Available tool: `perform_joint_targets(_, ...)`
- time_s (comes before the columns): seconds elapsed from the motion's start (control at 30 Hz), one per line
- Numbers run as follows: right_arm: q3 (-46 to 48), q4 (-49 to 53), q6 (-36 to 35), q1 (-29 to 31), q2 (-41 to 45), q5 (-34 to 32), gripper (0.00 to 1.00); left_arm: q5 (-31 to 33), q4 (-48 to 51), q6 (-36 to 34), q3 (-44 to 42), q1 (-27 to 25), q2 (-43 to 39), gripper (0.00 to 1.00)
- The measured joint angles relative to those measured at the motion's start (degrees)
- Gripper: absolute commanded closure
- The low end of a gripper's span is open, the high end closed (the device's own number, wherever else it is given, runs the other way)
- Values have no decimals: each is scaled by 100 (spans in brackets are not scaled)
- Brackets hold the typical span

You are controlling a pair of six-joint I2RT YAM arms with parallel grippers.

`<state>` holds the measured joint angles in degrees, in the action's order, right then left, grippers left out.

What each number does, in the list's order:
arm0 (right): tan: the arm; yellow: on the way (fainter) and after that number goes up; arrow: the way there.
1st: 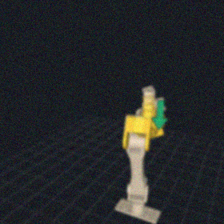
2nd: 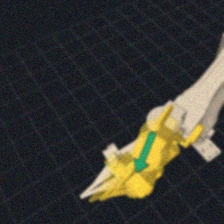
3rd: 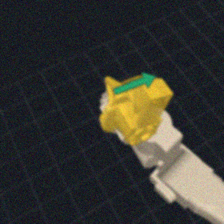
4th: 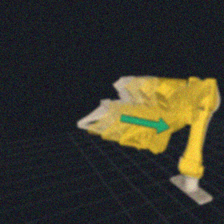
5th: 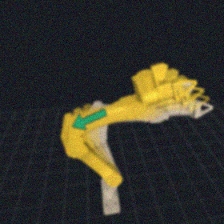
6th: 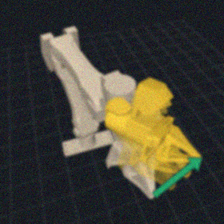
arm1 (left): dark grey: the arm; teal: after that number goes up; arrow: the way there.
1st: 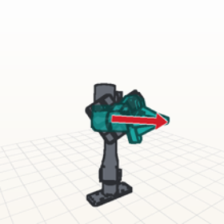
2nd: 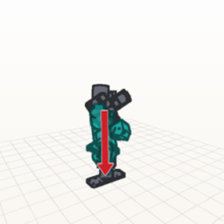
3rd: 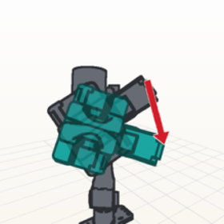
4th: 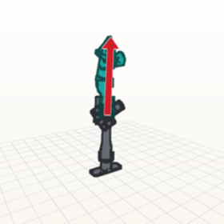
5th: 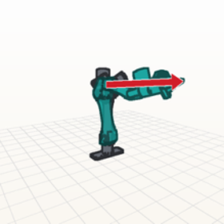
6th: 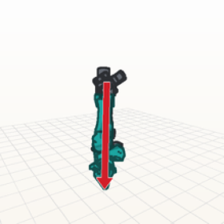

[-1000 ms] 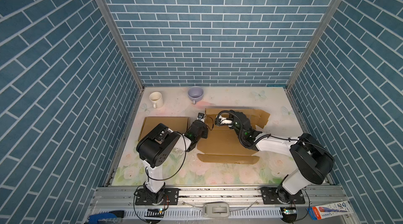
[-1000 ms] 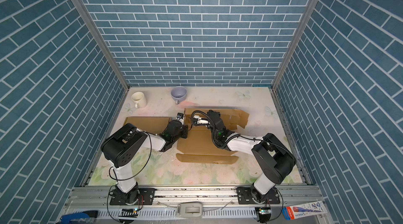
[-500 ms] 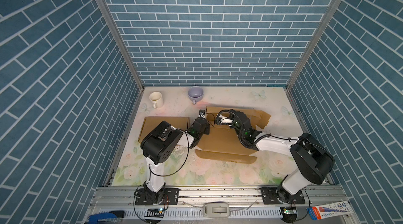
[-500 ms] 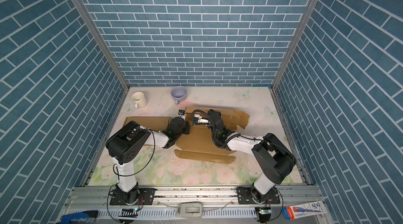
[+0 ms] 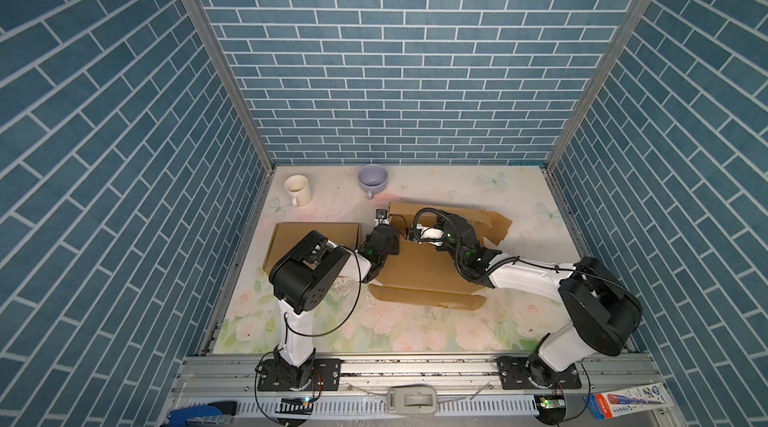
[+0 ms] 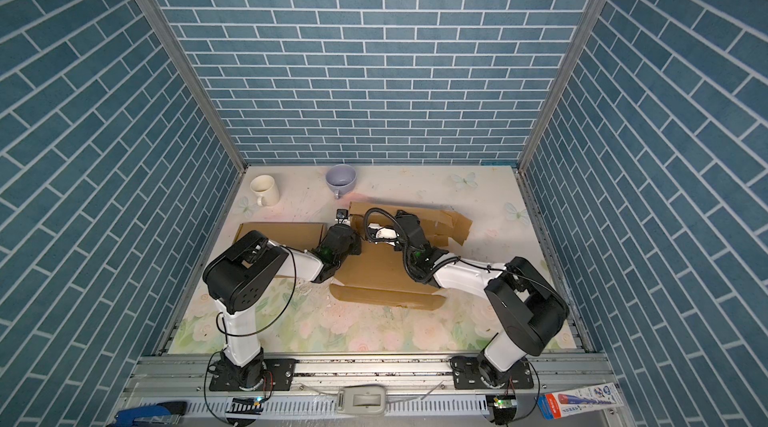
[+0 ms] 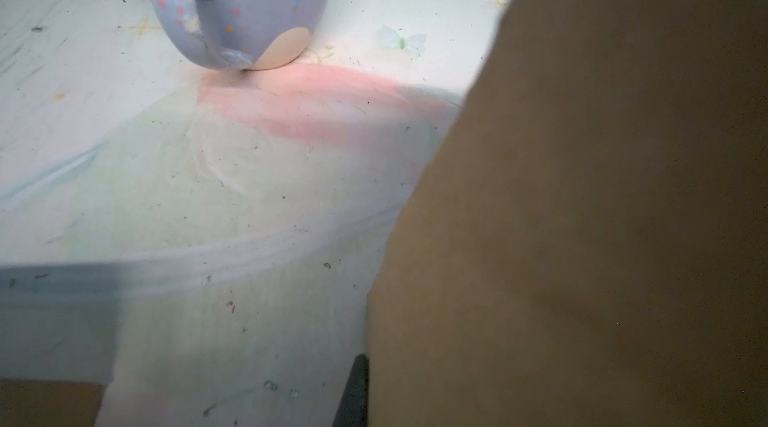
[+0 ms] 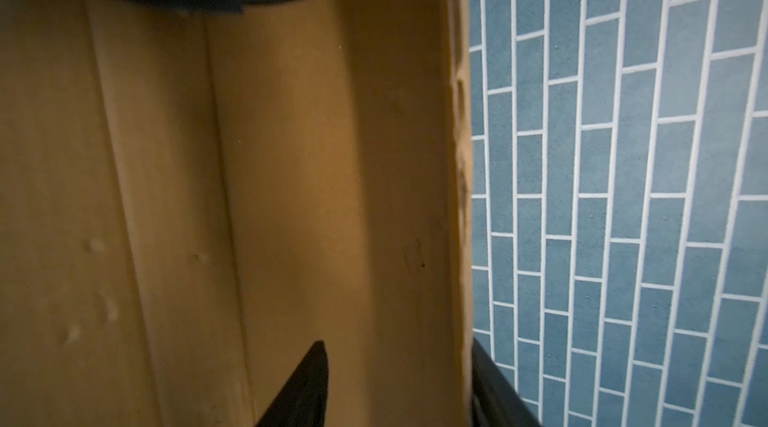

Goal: Fold the paper box

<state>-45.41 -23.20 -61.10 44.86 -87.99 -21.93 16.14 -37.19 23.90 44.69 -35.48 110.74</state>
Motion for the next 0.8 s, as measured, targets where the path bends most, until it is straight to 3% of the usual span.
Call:
perform_joint_targets(0.2,-173,262,129,-31,-74,52,64,15,-13,61,-177,28,-111,57)
perform_joint_targets(0.5,-223,181,125,-35,-162,26,67,-4,92,-195,-400,122,-1095,55)
perform_joint_targets(0.63,-223,175,125,-35,-164,17,67,-33,271,-380,-146,140,-1084,61)
perform_joint_targets(0.8,-223,177,125,-35,-164,31,67,-96,361,-581,155,157,-927,85)
